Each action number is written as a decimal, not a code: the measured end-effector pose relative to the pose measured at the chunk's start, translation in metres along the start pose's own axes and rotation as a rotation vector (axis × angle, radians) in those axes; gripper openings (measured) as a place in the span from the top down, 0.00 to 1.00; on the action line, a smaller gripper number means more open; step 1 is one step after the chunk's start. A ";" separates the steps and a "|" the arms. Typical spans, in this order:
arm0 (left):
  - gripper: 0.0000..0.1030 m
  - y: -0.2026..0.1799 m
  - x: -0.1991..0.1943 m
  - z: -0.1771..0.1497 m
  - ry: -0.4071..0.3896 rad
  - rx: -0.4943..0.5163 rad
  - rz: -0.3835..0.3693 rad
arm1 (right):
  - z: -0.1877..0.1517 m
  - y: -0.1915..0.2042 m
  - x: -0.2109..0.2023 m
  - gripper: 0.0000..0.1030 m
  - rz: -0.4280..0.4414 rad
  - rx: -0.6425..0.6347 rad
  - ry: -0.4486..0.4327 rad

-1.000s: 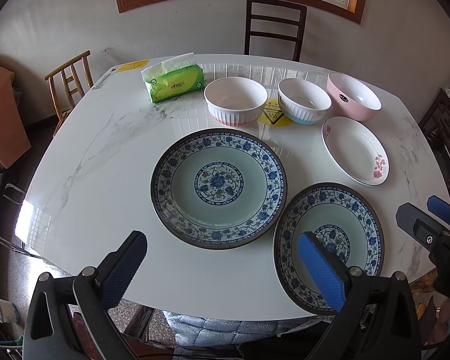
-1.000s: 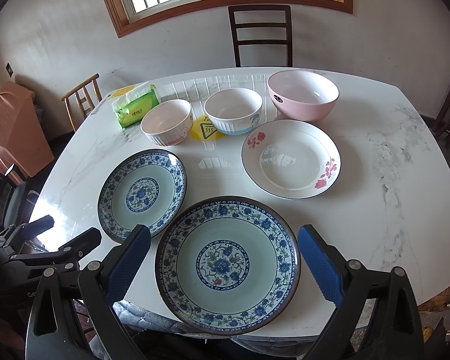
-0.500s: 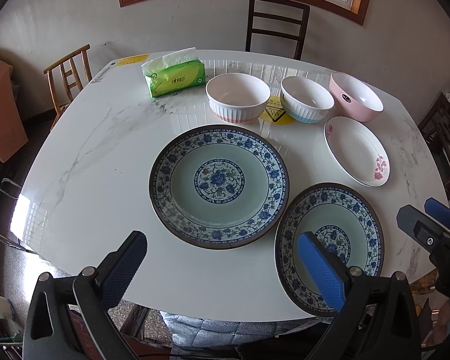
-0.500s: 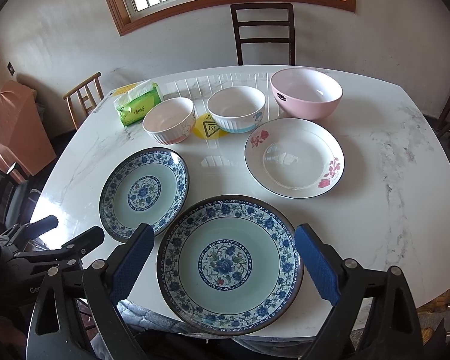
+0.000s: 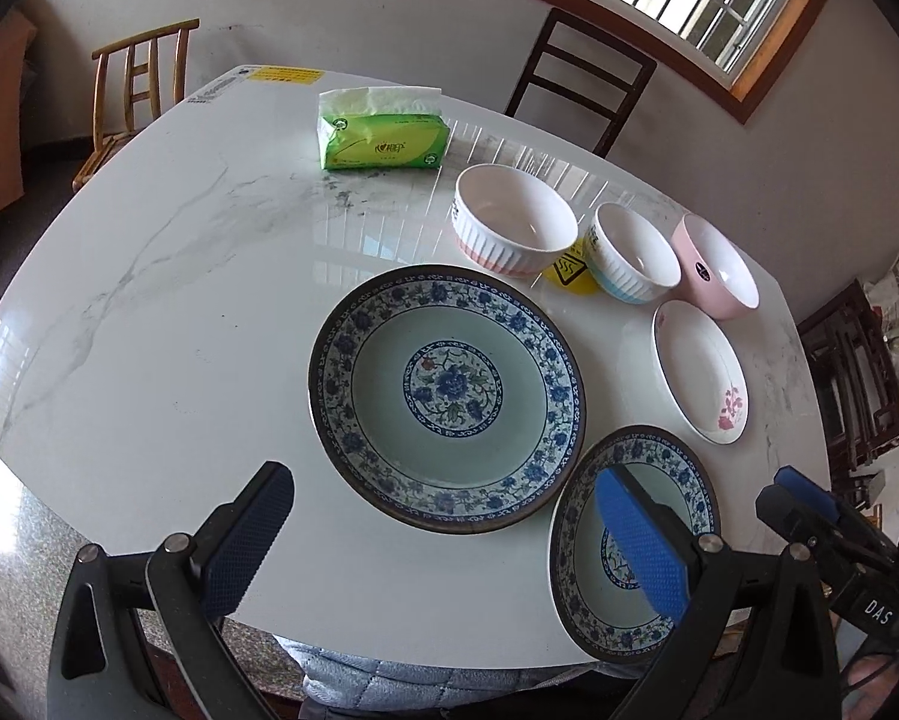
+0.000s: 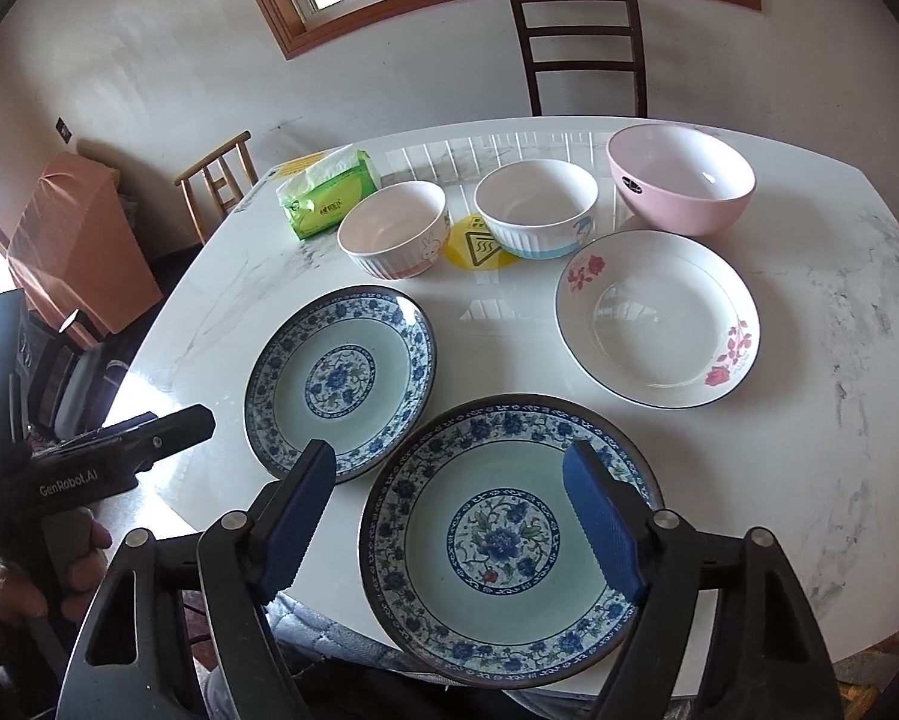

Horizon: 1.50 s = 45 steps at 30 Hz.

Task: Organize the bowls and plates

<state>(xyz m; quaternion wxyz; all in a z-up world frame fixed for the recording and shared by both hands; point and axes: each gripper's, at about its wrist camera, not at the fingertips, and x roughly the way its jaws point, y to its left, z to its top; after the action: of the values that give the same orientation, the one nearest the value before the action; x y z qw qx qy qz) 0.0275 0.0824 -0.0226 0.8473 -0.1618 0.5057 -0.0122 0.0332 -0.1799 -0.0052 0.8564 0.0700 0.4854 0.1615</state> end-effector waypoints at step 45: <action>0.53 0.112 0.095 0.039 0.217 -0.290 -0.190 | 0.070 -0.015 0.165 0.77 0.206 0.019 0.328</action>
<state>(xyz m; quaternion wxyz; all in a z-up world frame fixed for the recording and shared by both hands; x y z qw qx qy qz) 0.0917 0.1817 -0.1189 0.7507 -0.3269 0.5729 -0.0366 0.1747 -0.1347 -0.1063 0.7440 0.1002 0.6102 0.2531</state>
